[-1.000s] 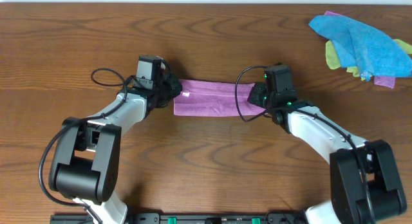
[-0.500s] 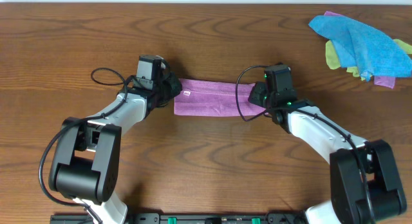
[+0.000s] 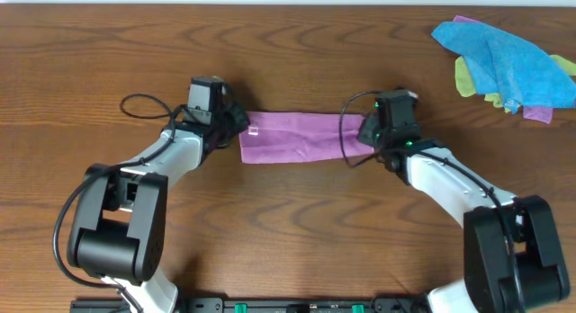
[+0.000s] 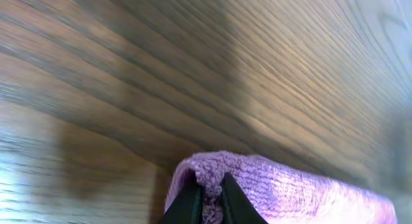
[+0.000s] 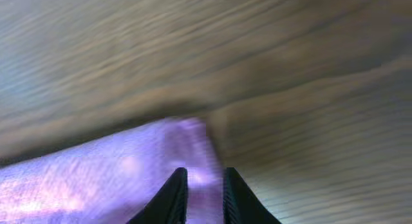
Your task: Fold the cloth
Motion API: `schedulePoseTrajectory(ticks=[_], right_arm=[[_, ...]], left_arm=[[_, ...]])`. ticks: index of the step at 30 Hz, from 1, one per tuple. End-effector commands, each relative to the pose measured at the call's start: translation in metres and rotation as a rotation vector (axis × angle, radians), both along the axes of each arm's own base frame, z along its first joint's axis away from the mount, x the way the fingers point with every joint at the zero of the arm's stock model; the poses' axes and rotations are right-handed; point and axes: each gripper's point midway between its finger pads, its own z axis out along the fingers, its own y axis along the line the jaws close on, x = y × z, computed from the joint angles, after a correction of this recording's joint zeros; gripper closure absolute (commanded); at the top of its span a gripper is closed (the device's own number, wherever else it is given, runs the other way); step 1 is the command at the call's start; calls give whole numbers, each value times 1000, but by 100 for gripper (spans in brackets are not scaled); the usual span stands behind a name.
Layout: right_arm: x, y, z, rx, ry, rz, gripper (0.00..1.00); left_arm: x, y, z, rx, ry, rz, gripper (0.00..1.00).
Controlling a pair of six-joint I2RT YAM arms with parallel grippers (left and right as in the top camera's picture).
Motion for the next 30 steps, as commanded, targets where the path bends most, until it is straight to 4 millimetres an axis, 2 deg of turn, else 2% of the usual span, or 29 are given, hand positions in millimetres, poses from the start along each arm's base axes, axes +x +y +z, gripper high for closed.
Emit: schedulePoseTrajectory(ticks=[1, 2, 4, 6, 8, 9, 13, 16, 21, 25, 30], right_arm=[[6, -15, 5, -63, -22, -45, 69], [6, -16, 5, -63, -25, -46, 65], [7, -16, 6, -63, -30, -48, 62], [8, -15, 7, -62, -35, -48, 57], [9, -15, 8, -60, -39, -48, 56], [9, -15, 8, -60, -40, -48, 56], [10, -15, 17, -54, -61, -48, 57], [7, -16, 32, -48, -81, -51, 57], [-16, -18, 51, 39, -45, -121, 55], [-42, -21, 52, 130, 42, -203, 55], [-66, -16, 38, 205, 162, -267, 55]], left_arm=[[11, 11, 1, 51, -25, 27, 85], [11, 11, 1, 51, -25, 27, 77], [11, 11, 1, 51, -26, 27, 55], [11, 11, 1, 50, -27, 27, 27], [11, 10, 2, 47, -26, 25, 7], [11, 10, 2, 47, -26, 25, 3], [12, 6, 6, 29, -33, 12, 5], [20, 5, 20, 21, -68, 4, 5], [19, 22, 46, 45, -70, 20, 5], [5, 43, 59, 58, -33, 51, 5], [-15, 59, 77, 66, 0, 71, 5]])
